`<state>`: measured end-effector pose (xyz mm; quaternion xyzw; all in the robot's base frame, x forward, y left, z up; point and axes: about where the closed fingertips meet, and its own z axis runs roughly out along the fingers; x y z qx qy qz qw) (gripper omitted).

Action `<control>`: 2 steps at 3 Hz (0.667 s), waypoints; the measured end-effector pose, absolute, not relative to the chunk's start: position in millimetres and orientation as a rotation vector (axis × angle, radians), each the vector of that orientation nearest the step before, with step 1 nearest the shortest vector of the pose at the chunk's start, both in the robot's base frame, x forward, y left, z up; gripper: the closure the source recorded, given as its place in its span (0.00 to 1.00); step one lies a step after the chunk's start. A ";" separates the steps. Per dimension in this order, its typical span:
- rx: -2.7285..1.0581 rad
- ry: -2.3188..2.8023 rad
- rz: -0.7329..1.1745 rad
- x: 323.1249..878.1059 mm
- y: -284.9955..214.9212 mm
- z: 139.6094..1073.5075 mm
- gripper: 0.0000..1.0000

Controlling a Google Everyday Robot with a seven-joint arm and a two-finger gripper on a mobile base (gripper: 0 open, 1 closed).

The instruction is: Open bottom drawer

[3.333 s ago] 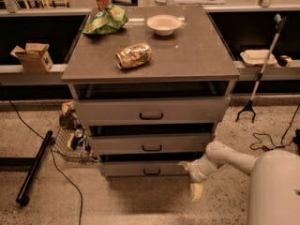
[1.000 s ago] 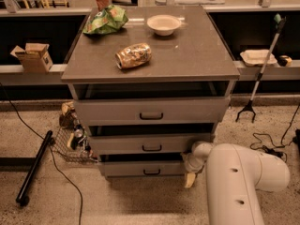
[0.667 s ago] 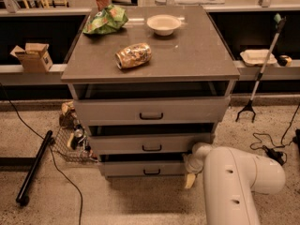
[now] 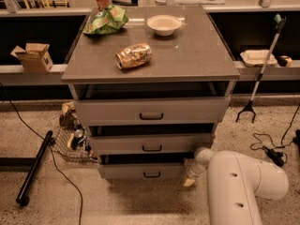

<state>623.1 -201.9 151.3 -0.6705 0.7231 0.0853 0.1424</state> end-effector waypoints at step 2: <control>-1.945 2.057 0.271 619.5 -197.5 165.6 0.87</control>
Offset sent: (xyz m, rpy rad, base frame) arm -0.0450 0.0469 0.0688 0.1259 0.0220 0.1608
